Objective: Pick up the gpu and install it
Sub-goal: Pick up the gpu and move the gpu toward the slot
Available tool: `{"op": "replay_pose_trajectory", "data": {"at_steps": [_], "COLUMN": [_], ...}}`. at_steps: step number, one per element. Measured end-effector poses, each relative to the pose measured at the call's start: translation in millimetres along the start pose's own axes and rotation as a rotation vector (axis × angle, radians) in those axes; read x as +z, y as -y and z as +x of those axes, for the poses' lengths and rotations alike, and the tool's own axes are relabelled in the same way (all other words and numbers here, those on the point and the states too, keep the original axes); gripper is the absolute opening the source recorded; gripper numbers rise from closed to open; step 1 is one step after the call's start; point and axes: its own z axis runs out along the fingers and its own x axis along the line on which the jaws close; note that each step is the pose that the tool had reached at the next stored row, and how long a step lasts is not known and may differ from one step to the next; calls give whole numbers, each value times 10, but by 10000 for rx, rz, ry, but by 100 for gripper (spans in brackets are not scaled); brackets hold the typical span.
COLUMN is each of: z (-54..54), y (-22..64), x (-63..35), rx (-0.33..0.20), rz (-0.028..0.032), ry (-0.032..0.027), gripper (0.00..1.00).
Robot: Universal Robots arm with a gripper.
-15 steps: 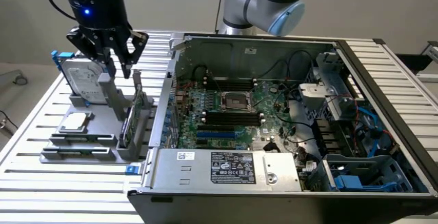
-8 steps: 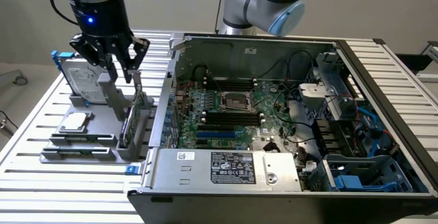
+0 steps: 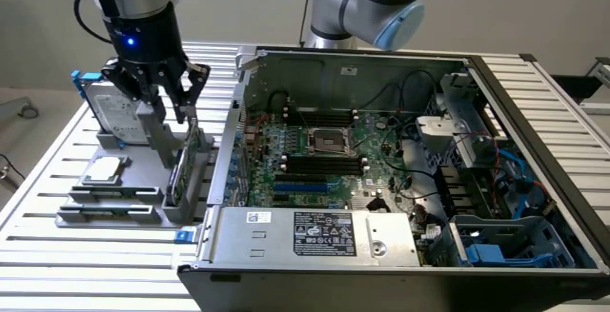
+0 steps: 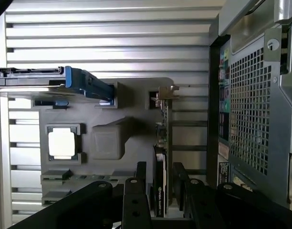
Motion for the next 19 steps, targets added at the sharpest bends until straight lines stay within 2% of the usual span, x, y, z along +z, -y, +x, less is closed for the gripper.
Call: {"op": "replay_pose_trajectory", "data": {"at_steps": [5,13,19], "z": [-9,-36,-70], "y": [62,228,243], "x": [88,227,333], "rx": [-109,-241,-346], "rz": [7,11,16], "ry": [-6,-9,-14], "gripper": [36,36,36]}}
